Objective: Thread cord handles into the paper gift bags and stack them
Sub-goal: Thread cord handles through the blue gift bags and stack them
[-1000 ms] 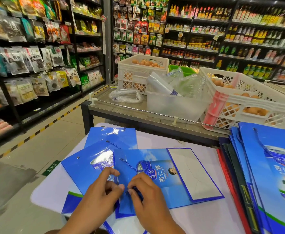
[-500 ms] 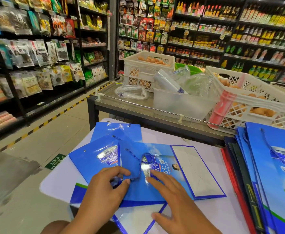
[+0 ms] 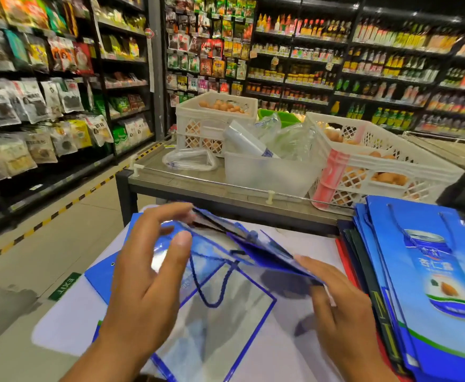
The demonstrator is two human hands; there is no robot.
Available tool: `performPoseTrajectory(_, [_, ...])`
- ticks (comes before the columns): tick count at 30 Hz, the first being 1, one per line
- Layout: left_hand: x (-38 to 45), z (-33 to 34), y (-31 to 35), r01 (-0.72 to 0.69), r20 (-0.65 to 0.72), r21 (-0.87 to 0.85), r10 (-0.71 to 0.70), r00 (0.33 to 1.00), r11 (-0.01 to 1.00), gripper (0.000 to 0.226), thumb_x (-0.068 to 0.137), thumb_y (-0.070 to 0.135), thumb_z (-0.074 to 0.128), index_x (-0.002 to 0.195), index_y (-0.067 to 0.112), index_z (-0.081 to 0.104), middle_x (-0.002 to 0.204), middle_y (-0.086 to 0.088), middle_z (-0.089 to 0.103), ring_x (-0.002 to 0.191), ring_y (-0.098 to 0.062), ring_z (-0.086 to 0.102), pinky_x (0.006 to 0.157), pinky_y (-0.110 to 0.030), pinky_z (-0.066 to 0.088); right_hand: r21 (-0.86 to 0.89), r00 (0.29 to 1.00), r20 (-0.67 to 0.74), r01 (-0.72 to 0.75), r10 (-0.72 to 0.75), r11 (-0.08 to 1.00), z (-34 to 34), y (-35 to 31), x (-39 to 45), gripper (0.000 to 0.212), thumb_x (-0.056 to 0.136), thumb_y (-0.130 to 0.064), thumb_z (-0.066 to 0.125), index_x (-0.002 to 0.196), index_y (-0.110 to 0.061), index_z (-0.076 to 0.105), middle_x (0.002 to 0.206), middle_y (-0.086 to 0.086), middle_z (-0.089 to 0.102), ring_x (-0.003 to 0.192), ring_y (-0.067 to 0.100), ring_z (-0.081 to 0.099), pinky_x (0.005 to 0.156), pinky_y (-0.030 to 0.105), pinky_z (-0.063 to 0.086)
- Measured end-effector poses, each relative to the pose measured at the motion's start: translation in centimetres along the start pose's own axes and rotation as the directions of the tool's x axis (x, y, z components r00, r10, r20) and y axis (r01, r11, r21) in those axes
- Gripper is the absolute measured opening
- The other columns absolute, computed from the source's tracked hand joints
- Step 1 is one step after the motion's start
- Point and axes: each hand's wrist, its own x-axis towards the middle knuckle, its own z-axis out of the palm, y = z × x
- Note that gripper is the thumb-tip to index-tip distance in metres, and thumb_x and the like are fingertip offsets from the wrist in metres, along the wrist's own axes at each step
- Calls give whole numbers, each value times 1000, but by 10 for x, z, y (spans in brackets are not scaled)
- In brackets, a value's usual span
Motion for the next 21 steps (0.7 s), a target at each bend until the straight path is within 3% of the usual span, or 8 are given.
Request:
performPoseTrajectory(1, [5, 1, -1, 14, -59, -83, -19, 998, 996, 23, 101, 30, 50, 119, 36, 63, 122, 6, 69, 121, -18, 62, 99, -37, 47, -12, 997, -74, 3, -4, 1000, -10, -8, 6, 32, 101, -26, 49, 125, -26, 70, 112, -14, 71, 103, -14, 57, 82, -4, 42])
performPoseTrajectory(3, [13, 7, -10, 56, -91, -156, -71, 993, 986, 25, 96, 22, 53, 116, 32, 64, 119, 6, 69, 119, -16, 63, 102, -47, 49, -15, 980, -199, -6, 3, 1000, -28, -21, 12, 16, 99, -24, 56, 104, -22, 71, 90, -22, 70, 86, -24, 54, 71, -8, 35])
performPoseTrajectory(6, [16, 25, -27, 161, 48, -134, -156, 987, 978, 37, 89, 21, 59, 124, 33, 61, 128, 11, 66, 128, -11, 59, 108, -51, 48, 98, 954, -283, -70, 95, 993, -56, -27, 16, 18, 94, -42, 59, 86, -25, 60, 88, -27, 66, 76, -14, 57, 65, 1, 39])
performPoseTrajectory(10, [12, 59, -27, 264, 317, -126, -213, 924, 956, 48, 92, 42, 58, 139, 39, 54, 134, 21, 64, 131, -1, 56, 110, -38, 46, 425, 935, -216, -168, 280, 889, -82, -17, 19, 13, 97, -13, 67, 97, -25, 72, 95, -14, 78, 87, -1, 71, 75, 13, 54])
performPoseTrajectory(14, [2, 92, -15, 265, 447, -189, -157, 881, 946, 25, 96, 40, 57, 119, 48, 64, 121, 12, 75, 115, -8, 69, 99, -29, 53, 512, 916, -68, -308, 395, 802, -98, -1, 8, 23, 96, -14, 63, 110, -29, 73, 105, 1, 79, 98, 31, 75, 83, 50, 61])
performPoseTrajectory(16, [-3, 109, -14, 276, 452, -192, -165, 877, 942, 19, 99, 28, 61, 115, 33, 69, 112, 8, 78, 106, -15, 73, 90, -28, 57, 475, 900, -85, -341, 428, 811, -106, 10, 0, 30, 98, -8, 63, 105, -35, 74, 100, -4, 80, 90, 18, 76, 78, 35, 62])
performPoseTrajectory(18, [-8, 125, -12, 323, 473, -214, -191, 860, 922, 13, 101, 13, 63, 111, 16, 70, 106, 4, 80, 101, -19, 76, 83, -24, 59, 434, 890, -100, -364, 445, 824, -118, 18, -6, 25, 97, -2, 64, 97, -24, 74, 89, -12, 78, 75, -1, 70, 68, 15, 54])
performPoseTrajectory(21, [-7, 150, 0, 362, 527, -216, -204, 825, 907, 17, 102, 6, 59, 109, 16, 71, 101, -1, 81, 94, -19, 77, 78, -24, 60, 355, 888, -146, -365, 437, 860, -138, 29, -8, 24, 95, 2, 66, 82, -18, 62, 73, -31, 69, 66, -17, 59, 63, 3, 43])
